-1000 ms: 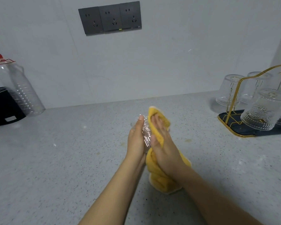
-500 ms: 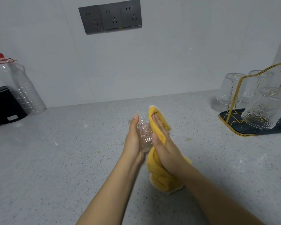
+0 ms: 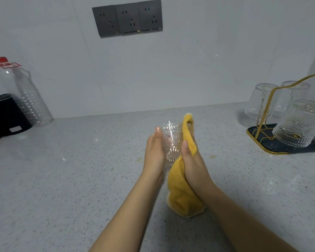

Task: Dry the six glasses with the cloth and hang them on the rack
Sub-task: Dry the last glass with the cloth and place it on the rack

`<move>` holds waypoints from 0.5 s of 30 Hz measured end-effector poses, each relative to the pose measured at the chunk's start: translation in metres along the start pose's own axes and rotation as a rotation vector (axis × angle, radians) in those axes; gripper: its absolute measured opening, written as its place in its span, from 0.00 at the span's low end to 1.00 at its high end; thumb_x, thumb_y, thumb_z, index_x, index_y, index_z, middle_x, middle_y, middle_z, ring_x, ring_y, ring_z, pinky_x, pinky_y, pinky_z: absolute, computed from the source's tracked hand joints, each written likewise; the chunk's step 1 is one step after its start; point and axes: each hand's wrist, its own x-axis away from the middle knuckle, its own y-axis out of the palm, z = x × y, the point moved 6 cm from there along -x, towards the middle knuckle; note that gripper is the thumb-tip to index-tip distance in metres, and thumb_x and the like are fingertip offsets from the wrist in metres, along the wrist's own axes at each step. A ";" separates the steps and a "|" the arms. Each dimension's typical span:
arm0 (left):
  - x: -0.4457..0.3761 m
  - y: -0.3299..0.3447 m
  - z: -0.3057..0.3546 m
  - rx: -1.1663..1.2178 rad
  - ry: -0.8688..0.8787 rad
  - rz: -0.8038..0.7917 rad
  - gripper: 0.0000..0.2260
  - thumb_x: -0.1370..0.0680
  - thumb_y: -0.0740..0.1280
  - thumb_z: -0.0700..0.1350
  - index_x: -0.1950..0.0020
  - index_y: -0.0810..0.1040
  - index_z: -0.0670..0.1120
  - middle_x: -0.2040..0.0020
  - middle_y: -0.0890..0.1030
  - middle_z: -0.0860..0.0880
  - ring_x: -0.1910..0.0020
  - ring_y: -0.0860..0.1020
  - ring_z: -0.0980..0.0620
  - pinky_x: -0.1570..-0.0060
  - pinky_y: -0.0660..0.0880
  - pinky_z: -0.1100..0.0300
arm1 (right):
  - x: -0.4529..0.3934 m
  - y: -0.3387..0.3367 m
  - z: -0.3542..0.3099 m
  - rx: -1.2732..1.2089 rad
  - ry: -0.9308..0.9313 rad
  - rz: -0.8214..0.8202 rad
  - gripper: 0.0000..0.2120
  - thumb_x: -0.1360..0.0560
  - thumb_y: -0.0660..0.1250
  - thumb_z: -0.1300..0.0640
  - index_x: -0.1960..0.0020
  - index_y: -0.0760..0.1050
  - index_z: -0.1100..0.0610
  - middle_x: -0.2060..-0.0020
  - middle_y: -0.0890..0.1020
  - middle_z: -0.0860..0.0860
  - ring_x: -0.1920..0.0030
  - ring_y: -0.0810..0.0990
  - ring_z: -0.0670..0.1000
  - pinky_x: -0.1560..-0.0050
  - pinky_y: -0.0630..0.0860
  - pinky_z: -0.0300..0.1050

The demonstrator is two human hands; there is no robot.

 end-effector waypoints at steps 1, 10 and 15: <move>0.000 0.000 0.001 -0.073 0.043 0.006 0.33 0.24 0.56 0.71 0.31 0.73 0.47 0.35 0.76 0.53 0.37 0.76 0.55 0.34 0.71 0.55 | -0.001 0.000 -0.002 0.044 -0.056 0.021 0.27 0.23 0.48 0.41 0.25 0.48 0.43 0.27 0.52 0.35 0.30 0.51 0.30 0.39 0.53 0.19; 0.008 0.016 -0.006 0.047 0.025 -0.219 0.27 0.31 0.75 0.52 0.36 0.77 0.41 0.43 0.83 0.42 0.44 0.83 0.44 0.43 0.79 0.49 | -0.018 -0.017 0.026 -0.156 0.356 0.054 0.34 0.27 0.47 0.33 0.29 0.64 0.51 0.32 0.71 0.53 0.34 0.70 0.53 0.32 0.65 0.51; -0.005 0.001 -0.007 0.207 -0.027 -0.095 0.39 0.37 0.77 0.63 0.33 0.75 0.43 0.37 0.81 0.42 0.37 0.79 0.44 0.34 0.73 0.43 | 0.002 0.005 0.003 -0.026 -0.008 -0.012 0.22 0.21 0.47 0.40 0.28 0.52 0.40 0.27 0.59 0.39 0.28 0.57 0.39 0.32 0.55 0.31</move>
